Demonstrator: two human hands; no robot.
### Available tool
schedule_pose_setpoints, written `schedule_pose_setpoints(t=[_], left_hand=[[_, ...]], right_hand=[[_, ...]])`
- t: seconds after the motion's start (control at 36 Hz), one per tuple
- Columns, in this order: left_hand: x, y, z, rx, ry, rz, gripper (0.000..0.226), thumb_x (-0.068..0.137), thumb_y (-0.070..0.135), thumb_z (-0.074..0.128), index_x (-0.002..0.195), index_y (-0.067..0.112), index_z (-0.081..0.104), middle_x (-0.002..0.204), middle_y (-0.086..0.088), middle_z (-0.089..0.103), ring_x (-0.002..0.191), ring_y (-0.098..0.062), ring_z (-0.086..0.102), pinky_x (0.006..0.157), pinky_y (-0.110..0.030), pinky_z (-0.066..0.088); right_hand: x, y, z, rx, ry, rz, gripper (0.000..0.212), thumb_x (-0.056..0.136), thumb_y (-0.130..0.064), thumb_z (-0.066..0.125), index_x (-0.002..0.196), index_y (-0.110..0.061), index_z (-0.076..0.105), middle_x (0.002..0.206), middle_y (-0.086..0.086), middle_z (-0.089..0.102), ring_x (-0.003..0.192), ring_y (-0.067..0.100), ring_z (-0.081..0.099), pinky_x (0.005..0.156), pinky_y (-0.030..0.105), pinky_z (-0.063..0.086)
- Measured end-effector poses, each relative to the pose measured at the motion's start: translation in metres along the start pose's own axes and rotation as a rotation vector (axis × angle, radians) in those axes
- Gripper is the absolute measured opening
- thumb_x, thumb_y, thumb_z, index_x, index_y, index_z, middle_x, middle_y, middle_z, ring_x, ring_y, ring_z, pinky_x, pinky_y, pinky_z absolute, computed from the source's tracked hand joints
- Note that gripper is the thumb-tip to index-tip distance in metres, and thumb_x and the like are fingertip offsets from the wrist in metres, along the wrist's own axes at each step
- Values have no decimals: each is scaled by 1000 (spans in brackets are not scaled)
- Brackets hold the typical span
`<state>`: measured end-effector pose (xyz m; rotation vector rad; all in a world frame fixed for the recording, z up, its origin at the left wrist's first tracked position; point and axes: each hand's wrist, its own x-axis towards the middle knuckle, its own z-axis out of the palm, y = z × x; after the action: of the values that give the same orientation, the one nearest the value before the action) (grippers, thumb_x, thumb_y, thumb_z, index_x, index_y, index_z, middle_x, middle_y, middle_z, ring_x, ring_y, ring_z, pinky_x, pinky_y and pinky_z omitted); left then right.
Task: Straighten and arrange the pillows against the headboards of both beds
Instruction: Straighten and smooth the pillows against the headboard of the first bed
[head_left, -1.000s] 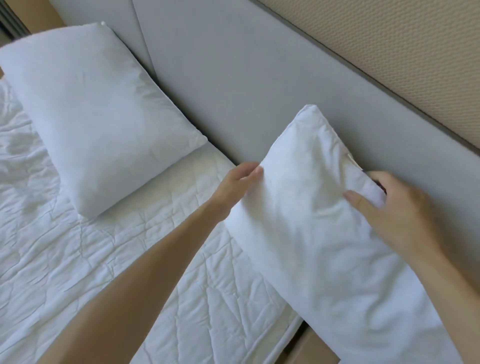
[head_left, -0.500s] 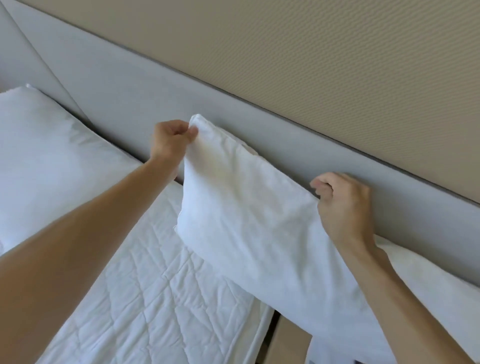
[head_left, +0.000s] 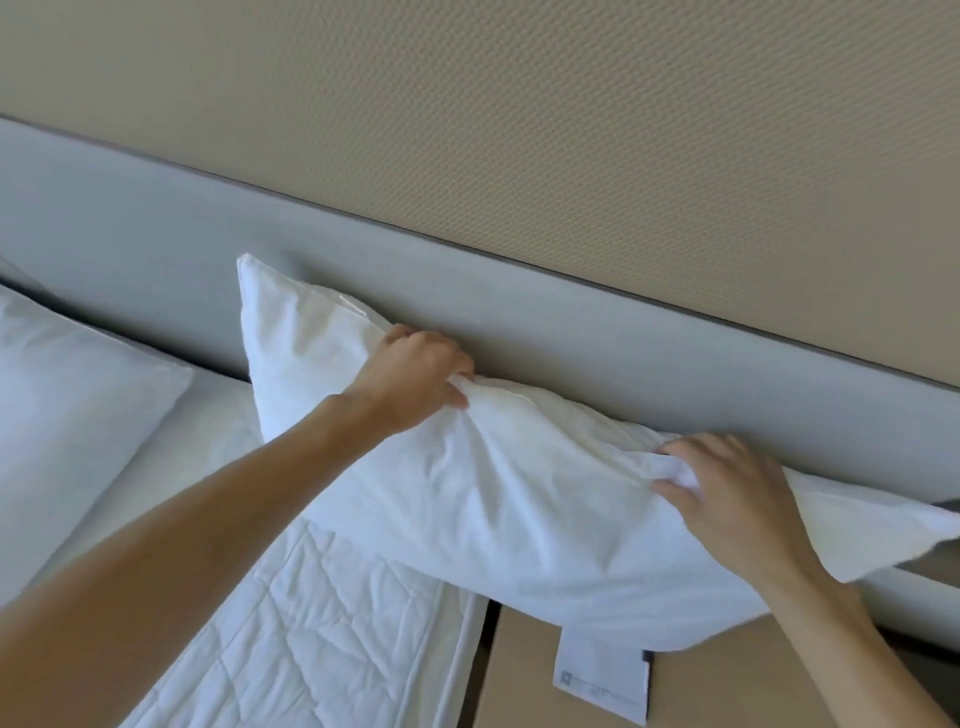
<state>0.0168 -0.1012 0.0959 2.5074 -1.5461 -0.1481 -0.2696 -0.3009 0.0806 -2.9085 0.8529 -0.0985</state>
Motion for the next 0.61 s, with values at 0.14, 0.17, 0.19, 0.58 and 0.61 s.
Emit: schedule_pose_setpoints(t=[0.14,0.17,0.19,0.58,0.61], left_hand=[[10,-1,-17,-110,151,-145,14,74,19,78,68,17,65,66,7,56,74,-30,60,59,-31,40],[10,0,-19,-85,180,-136,17,74,17,78,67,16,62,67,7,54,72,-31,59,58,-31,39],[8,1,-20,-66,206,-134,20,74,15,77,66,15,59,67,7,54,71,-32,59,56,-31,39],[28,139,17,14,-207,97,52,76,64,64,119,36,58,118,19,59,111,-11,57,87,-29,44],[32,148,21,44,-204,90,43,79,60,64,115,36,61,117,18,60,111,-12,58,83,-29,43]], right_hand=[[-1,13,-13,61,251,131,20,75,-10,81,67,-14,63,63,0,60,65,31,58,57,34,41],[-1,12,-16,89,289,124,19,75,-9,81,67,-15,64,64,-1,61,67,29,58,59,36,44],[-1,10,-19,116,320,109,19,75,-9,81,67,-15,65,65,-1,61,69,28,58,62,39,45],[-50,126,-29,-36,20,311,22,80,-36,77,94,-22,68,87,-5,66,87,24,61,88,42,41],[-54,134,-29,-51,39,320,16,80,-31,78,83,-20,67,74,-5,61,73,24,58,83,40,41]])
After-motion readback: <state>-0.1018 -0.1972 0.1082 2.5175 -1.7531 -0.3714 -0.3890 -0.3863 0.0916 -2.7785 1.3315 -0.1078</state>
